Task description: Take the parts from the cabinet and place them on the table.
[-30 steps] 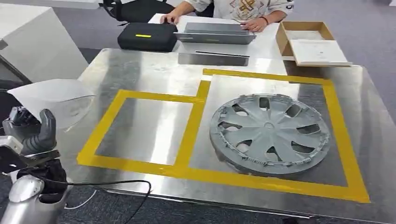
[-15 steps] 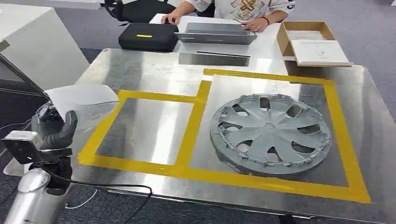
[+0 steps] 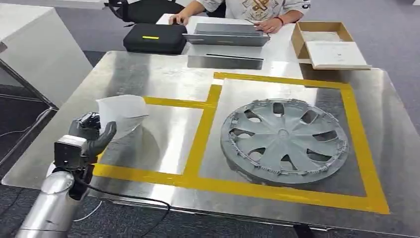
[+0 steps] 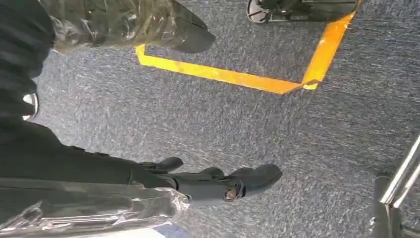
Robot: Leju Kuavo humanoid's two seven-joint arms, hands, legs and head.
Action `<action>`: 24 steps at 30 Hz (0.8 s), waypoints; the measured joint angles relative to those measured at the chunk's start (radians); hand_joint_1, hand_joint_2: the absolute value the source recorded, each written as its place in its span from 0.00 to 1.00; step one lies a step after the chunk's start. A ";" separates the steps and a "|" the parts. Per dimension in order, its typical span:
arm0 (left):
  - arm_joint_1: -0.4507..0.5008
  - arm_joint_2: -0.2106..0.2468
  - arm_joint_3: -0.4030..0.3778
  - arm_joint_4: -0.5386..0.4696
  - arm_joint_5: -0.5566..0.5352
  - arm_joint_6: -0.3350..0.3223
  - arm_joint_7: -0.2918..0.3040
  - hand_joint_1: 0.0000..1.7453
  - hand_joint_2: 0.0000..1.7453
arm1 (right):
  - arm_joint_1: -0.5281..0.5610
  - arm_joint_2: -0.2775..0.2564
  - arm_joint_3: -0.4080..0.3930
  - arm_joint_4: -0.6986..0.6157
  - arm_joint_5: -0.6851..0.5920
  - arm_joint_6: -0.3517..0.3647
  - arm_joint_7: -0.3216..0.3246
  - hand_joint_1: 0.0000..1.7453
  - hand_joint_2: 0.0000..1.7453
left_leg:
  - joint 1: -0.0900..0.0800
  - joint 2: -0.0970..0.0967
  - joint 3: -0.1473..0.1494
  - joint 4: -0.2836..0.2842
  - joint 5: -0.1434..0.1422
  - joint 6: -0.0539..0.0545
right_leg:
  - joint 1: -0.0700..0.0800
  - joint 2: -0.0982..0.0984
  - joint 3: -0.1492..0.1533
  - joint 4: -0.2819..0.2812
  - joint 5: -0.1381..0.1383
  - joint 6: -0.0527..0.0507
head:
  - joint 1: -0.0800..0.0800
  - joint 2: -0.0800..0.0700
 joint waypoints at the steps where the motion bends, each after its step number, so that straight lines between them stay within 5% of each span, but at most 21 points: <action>1: -0.005 0.000 -0.004 0.009 -0.005 0.000 0.000 1.00 1.00 | 0.000 0.000 0.002 0.000 0.000 0.000 0.001 0.00 1.00 | 0.000 0.000 0.000 -0.003 0.003 0.007 | 0.000 0.000 0.000 0.000 -0.001 0.006 | 0.001 0.000; 3: -0.018 -0.002 -0.011 0.022 -0.012 0.000 0.000 1.00 1.00 | -0.002 -0.004 0.004 0.000 0.000 0.001 0.002 0.00 1.00 | 0.008 0.001 0.004 -0.012 0.008 0.018 | -0.002 -0.001 -0.021 0.032 -0.029 0.017 | 0.004 0.000; 6: -0.026 -0.003 -0.014 0.037 -0.012 0.000 0.000 1.00 1.00 | -0.002 -0.005 0.008 0.000 0.000 0.004 0.002 0.00 1.00 | 0.008 0.002 0.004 -0.012 0.007 0.026 | -0.007 -0.002 -0.131 0.267 -0.136 0.027 | 0.006 0.000; 7: -0.025 -0.002 -0.016 0.044 -0.013 0.000 0.000 1.00 1.00 | 0.001 -0.005 0.008 0.000 0.000 0.004 0.002 0.00 1.00 | 0.007 0.002 0.004 -0.012 0.006 0.026 | -0.007 -0.002 -0.157 0.314 -0.144 0.029 | 0.007 0.000; 9: -0.026 -0.003 -0.021 0.053 -0.014 0.000 0.000 1.00 1.00 | 0.001 -0.008 0.008 0.000 0.000 0.003 0.002 0.00 1.00 | 0.007 0.001 0.005 -0.011 0.005 0.025 | -0.008 -0.002 -0.140 0.265 -0.091 0.029 | 0.008 0.000; 11: -0.027 -0.003 -0.024 0.058 -0.014 0.000 0.000 1.00 1.00 | -0.002 -0.009 0.008 0.000 0.000 0.003 0.002 0.00 1.00 | 0.007 0.000 0.012 -0.010 0.000 0.019 | -0.010 -0.003 -0.055 0.088 0.001 0.024 | 0.008 0.000; 13: -0.030 -0.002 -0.026 0.060 -0.014 0.001 0.000 1.00 1.00 | -0.005 -0.010 0.009 0.000 0.001 0.002 0.002 0.00 1.00 | -0.001 -0.001 0.009 -0.003 -0.005 0.009 | -0.007 -0.003 -0.004 0.001 0.002 0.017 | 0.008 0.000; 16: -0.032 -0.002 -0.028 0.066 -0.015 0.001 0.000 1.00 1.00 | 0.000 -0.010 0.010 0.000 0.001 0.002 0.003 0.00 1.00 | 0.002 -0.001 0.008 -0.006 -0.001 -0.005 | -0.003 -0.001 -0.012 0.011 0.000 0.003 | 0.006 0.000; 18: -0.033 -0.002 -0.031 0.067 -0.015 0.002 0.000 1.00 1.00 | -0.002 -0.010 0.010 0.000 0.002 0.002 0.002 0.00 1.00 | 0.005 0.001 0.000 0.019 -0.027 -0.017 | -0.010 -0.002 -0.005 0.001 0.006 -0.010 | 0.005 0.000; 19: -0.036 0.000 -0.032 0.068 -0.015 0.001 -0.001 1.00 1.00 | -0.005 -0.010 0.010 0.000 0.002 0.002 0.002 0.00 1.00 | 0.006 0.001 -0.025 0.075 -0.061 -0.021 | -0.010 -0.002 -0.005 0.001 0.005 -0.018 | 0.001 0.000; 22: -0.034 0.000 -0.034 0.075 -0.015 0.002 -0.001 1.00 1.00 | -0.002 -0.010 0.013 0.000 0.002 0.002 0.002 0.00 1.00 | 0.007 0.001 -0.131 0.293 -0.147 -0.028 | -0.009 -0.002 -0.004 0.002 0.003 -0.022 | 0.001 0.000; 24: -0.033 0.001 -0.034 0.079 -0.015 0.002 -0.001 1.00 1.00 | -0.002 -0.010 0.013 0.000 0.002 0.002 0.002 0.00 1.00 | 0.007 0.001 -0.125 0.268 -0.100 -0.025 | -0.008 -0.001 -0.003 0.003 0.002 -0.023 | 0.001 0.000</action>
